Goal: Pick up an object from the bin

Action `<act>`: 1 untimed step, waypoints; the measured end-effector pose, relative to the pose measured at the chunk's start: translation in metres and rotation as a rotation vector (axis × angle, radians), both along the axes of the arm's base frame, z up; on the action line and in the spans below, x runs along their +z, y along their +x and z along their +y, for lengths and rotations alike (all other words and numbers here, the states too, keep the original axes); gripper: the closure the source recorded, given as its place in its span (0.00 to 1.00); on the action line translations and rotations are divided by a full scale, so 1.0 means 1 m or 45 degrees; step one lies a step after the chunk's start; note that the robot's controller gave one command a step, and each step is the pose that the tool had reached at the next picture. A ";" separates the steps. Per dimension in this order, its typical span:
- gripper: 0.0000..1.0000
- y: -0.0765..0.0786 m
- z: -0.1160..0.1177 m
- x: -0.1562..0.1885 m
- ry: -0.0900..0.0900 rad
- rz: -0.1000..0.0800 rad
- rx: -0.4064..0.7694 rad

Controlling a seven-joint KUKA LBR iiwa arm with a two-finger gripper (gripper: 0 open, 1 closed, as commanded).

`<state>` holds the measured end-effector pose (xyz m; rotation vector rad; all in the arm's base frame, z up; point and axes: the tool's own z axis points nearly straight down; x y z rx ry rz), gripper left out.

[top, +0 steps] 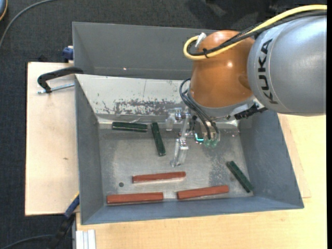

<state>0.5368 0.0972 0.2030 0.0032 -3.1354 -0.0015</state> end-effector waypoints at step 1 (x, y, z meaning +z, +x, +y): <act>0.00 -0.016 -0.017 -0.134 0.001 -0.014 0.192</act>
Offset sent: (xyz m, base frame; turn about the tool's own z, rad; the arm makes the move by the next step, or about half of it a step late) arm -0.0168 -0.0175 -0.1330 -0.1516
